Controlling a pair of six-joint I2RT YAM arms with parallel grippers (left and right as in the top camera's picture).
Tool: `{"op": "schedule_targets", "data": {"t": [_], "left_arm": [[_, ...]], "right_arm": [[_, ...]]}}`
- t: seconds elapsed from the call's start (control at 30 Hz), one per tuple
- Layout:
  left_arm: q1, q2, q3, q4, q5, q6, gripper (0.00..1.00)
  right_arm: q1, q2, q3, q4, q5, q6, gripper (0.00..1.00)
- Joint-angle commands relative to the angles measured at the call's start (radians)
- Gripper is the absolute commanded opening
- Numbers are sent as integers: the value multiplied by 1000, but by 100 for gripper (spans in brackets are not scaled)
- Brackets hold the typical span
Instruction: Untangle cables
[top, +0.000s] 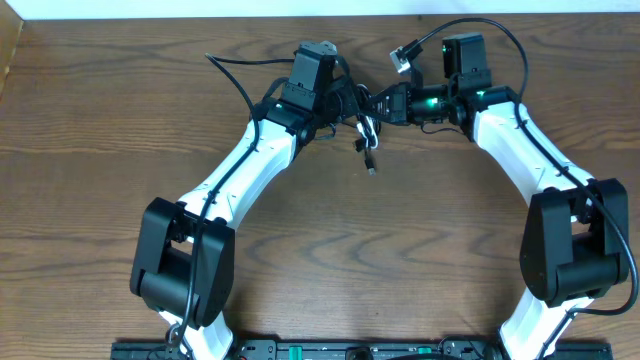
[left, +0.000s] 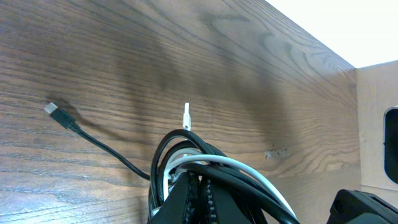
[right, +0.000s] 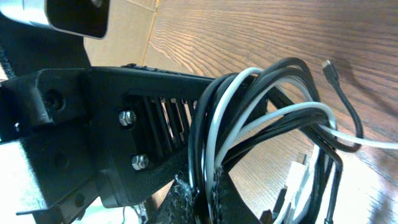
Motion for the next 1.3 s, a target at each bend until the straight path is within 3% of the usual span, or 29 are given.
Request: {"op": "schedule_targets", "data": {"t": [0.0,0.3,0.63,1.03,1.27], "left_arm": [[3,14,3,5,-40,49,7],[3,14,3,-21,-10,171,7],[3,14,3,-43,172,358,7],[72,14,3,-49,486,442,7],[157,14,3,-217,545,478,7]], "right_arm": [[17,-5,10,-16,5,-13,1],[16,-5,10,-19,8,-20,1],[16,-5,10,-25,36,-21,1],[15,-5,10,-53,65,-54,1],[1,-5,10,-98,191,22,1]]}}
